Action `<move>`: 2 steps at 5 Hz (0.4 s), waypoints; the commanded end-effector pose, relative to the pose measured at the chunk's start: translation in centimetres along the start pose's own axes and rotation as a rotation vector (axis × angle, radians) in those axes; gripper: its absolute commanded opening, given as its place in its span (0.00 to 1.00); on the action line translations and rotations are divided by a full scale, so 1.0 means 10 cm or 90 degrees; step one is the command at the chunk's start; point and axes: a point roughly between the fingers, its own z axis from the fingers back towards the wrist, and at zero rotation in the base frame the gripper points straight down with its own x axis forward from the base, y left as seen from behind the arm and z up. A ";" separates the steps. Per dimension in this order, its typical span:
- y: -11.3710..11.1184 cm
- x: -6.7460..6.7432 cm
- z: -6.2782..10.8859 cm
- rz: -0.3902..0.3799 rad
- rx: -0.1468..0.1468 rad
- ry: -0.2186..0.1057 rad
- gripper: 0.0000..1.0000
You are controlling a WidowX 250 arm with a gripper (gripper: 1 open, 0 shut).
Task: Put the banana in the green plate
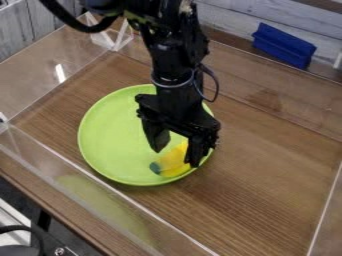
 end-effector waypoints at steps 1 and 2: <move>-0.04 0.03 0.06 -0.016 -0.004 -0.027 1.00; -0.04 0.02 0.05 -0.018 -0.006 -0.027 0.00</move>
